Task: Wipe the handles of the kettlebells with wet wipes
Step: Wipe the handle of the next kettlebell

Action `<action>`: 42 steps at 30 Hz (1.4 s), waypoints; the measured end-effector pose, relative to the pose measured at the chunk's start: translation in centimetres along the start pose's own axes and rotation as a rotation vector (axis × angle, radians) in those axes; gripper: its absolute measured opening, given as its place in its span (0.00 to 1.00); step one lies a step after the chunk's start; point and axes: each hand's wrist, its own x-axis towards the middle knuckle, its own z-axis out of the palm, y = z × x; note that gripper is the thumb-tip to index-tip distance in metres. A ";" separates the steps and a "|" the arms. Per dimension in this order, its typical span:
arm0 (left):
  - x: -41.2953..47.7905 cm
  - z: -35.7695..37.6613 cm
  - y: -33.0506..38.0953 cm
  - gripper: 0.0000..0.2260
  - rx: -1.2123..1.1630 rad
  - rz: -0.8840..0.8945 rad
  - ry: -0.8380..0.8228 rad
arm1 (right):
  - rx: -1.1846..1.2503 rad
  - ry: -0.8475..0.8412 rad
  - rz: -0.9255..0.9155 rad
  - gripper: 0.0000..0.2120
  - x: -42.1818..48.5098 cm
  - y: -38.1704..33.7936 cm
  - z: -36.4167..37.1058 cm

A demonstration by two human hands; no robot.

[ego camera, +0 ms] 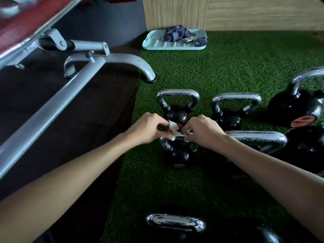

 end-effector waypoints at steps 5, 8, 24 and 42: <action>1.3 2.8 1.4 0.11 0.099 0.050 0.037 | 0.002 0.020 0.055 0.16 -0.6 1.3 0.5; 1.3 3.7 2.3 0.08 0.068 0.102 0.064 | 0.002 0.031 0.070 0.12 -1.3 2.1 0.3; -3.6 5.2 -5.8 0.12 -0.106 -0.156 0.240 | -0.037 0.007 0.068 0.13 -1.1 1.1 0.4; -5.7 9.2 -4.0 0.09 -0.292 -0.242 0.447 | 0.033 0.087 0.060 0.12 -1.4 1.1 1.0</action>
